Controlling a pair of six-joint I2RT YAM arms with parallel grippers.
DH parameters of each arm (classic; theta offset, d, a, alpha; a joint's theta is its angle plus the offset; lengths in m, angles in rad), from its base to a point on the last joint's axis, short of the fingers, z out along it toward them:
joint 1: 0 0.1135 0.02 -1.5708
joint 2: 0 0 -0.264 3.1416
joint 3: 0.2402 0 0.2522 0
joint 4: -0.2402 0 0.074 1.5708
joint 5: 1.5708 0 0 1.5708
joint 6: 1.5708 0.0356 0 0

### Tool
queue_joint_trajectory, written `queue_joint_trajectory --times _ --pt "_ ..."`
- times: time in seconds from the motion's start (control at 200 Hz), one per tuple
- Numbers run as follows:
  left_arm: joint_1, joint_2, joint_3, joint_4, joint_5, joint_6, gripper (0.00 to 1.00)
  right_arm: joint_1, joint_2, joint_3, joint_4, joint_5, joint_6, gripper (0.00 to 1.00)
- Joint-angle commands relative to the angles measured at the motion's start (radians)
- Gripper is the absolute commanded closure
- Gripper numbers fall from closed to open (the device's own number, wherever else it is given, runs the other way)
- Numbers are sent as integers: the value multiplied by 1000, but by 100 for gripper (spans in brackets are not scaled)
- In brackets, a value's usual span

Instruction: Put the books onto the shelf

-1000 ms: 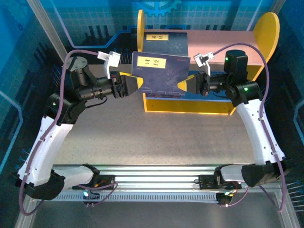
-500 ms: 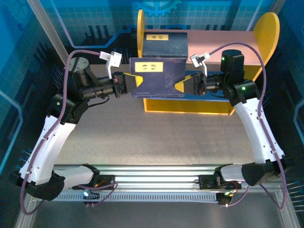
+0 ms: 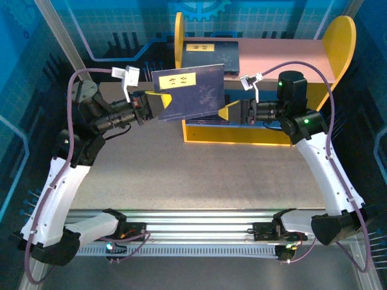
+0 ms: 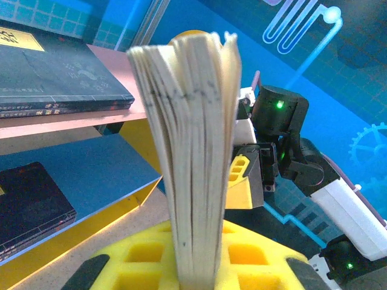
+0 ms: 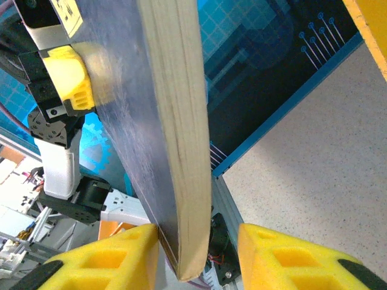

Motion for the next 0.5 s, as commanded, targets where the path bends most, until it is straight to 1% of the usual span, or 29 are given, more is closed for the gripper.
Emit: queue_joint_trajectory --times 0.0,0.13,0.245,0.44,0.495 --pt "9 -9 -1 79 40 -26 100 9 -7 4 57 16 41 60" --pt "9 -7 -4 81 49 -27 100 9 8 31 64 17 47 63" --pt "11 -6 -4 80 53 -28 100 9 17 51 63 9 46 69" --pt "14 5 -8 91 60 -37 100 11 18 69 65 -8 48 77" --pt "14 11 -9 99 63 -42 100 11 19 74 65 -12 48 81"
